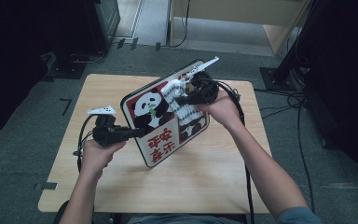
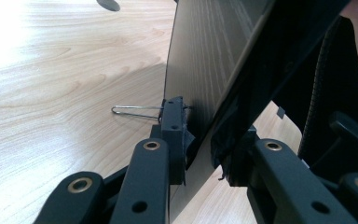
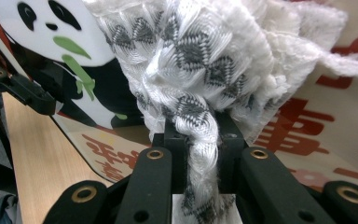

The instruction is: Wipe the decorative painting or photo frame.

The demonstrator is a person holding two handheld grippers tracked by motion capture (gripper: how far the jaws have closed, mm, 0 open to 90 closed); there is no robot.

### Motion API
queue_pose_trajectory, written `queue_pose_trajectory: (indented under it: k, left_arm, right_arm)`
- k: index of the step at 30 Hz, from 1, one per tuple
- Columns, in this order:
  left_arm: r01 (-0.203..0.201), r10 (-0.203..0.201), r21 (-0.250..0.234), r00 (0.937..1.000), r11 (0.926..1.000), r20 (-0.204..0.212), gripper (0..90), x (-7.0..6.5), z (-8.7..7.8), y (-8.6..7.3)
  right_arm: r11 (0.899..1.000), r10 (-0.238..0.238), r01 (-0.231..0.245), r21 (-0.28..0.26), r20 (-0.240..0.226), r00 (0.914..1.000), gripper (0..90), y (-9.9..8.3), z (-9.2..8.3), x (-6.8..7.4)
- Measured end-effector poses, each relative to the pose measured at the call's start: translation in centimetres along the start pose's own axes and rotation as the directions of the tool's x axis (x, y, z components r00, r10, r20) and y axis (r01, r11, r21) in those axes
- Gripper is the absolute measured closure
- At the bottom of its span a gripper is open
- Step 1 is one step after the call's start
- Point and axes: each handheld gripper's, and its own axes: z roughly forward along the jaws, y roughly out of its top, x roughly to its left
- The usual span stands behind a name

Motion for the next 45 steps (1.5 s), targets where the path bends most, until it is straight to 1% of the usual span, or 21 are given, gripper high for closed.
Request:
queue_pose_trajectory:
  k: [22,31,36,41,45]
  left_arm:
    - [-0.001,0.001,0.0,1.0,1.0,0.001,75.0,0.0,0.0,0.0]
    - [-0.003,0.003,-0.001,1.0,1.0,0.001,75.0,0.0,0.0,0.0]
    - [0.0,0.0,-0.001,1.0,1.0,0.005,74.7,0.0,0.1,0.0]
    - [-0.002,0.002,0.0,1.0,1.0,0.004,74.7,-0.1,0.1,0.0]
    - [-0.002,0.002,0.0,1.0,1.0,0.004,74.7,-0.1,0.1,0.0]
  right_arm:
    - [1.0,0.026,-0.025,0.019,-0.018,0.9995,80.4,-2.7,1.7,-0.5]
    - [0.999,0.039,-0.038,0.033,-0.028,0.9989,80.1,-4.4,2.8,-0.8]
    - [0.998,0.052,-0.052,0.031,-0.031,0.9981,80.2,-5.5,3.5,-0.7]
    - [0.997,0.063,-0.061,0.038,-0.035,0.9974,80.2,-6.3,4.0,-0.8]
    - [0.997,0.061,-0.059,0.046,-0.035,0.9975,80.2,-6.7,4.3,-0.8]
